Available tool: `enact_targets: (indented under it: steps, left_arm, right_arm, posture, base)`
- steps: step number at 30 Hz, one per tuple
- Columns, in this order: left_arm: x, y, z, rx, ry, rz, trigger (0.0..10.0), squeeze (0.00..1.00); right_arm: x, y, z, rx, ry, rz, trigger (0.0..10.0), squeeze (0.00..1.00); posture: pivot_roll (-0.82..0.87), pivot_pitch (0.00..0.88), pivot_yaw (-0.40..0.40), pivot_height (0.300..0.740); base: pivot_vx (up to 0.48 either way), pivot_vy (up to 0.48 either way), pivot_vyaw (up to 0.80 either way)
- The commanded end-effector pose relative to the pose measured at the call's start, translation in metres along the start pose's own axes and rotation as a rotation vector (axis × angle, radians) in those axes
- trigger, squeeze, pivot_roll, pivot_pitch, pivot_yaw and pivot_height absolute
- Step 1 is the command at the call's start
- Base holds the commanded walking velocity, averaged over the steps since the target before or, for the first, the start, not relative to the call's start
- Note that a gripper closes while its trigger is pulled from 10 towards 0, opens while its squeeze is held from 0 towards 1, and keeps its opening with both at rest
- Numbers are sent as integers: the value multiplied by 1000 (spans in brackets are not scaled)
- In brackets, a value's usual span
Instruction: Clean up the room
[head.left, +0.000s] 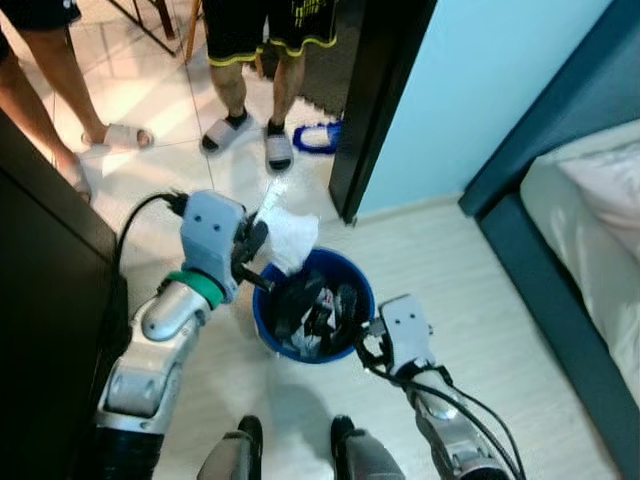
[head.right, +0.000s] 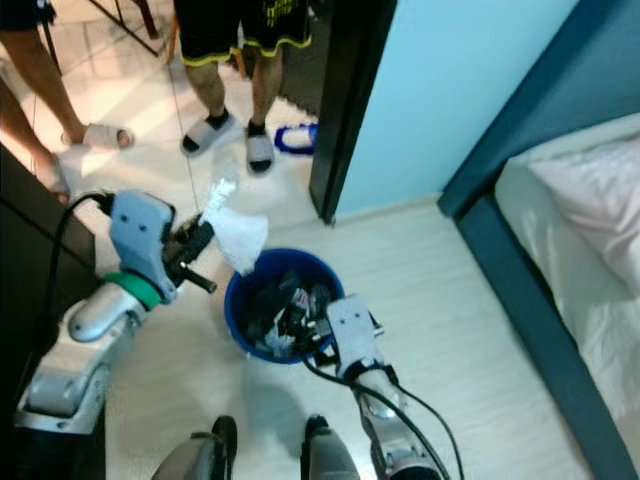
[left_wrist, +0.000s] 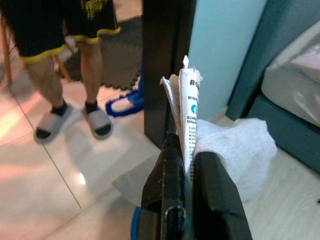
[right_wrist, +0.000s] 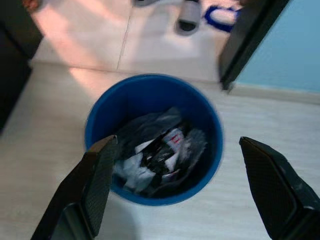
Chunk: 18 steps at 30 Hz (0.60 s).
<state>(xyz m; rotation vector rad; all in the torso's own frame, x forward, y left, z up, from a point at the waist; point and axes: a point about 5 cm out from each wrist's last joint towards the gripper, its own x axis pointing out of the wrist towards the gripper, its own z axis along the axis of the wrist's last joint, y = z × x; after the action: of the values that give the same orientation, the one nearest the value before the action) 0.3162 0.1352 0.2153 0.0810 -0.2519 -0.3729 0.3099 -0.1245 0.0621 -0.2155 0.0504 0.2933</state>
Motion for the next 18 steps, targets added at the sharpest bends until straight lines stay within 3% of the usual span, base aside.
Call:
enact_targets:
  steps: [1, 3, 5, 6, 10, 12, 14, 18]
  left_arm:
    - [-2, 5, 7, -44, -4, 50, 10000, 0]
    - [-2, 5, 7, -44, -4, 50, 10000, 0]
    - [9, 11, 27, -88, -39, 113, 10000, 0]
    - [12, 8, 38, -112, -59, 73, 10000, 0]
    - [10, -2, 41, -105, -56, -2, 10000, 0]
    - [-2, -12, 18, -27, 10, -42, 10000, 0]
    - [-6, -14, 8, 2, 38, -44, 10000, 0]
    - [-11, -21, -27, -20, 116, -2, 10000, 0]
  right_arm:
    - [-8, 10, -21, 9, 88, 26, 10000, 0]
    - [-8, 10, -21, 9, 88, 26, 10000, 0]
    - [-8, 27, -31, -9, 140, 50, 10000, 0]
    - [-8, 33, -35, -10, 163, 51, 10000, 0]
    - [-6, 36, -35, 4, 171, 43, 10000, 0]
    - [-4, 28, -26, 21, 127, 15, 10000, 0]
    - [-3, 22, -21, 25, 102, -1, 10000, 0]
    - [5, -7, 11, 30, -39, -74, 10000, 0]
  posture:
    - [43, 493, 38, 740]
    - [43, 493, 38, 740]
    - [65, 496, 36, 740]
    - [81, 480, 38, 740]
    - [76, 465, 39, 740]
    - [29, 427, 35, 740]
    - [24, 422, 34, 740]
    - [-24, 342, 38, 740]
  base:
    - [0, 0, 0]
    - [0, 0, 0]
    - [0, 0, 0]
    - [0, 0, 0]
    - [0, 0, 0]
    - [0, 0, 0]
    - [0, 0, 0]
    - [0, 0, 0]
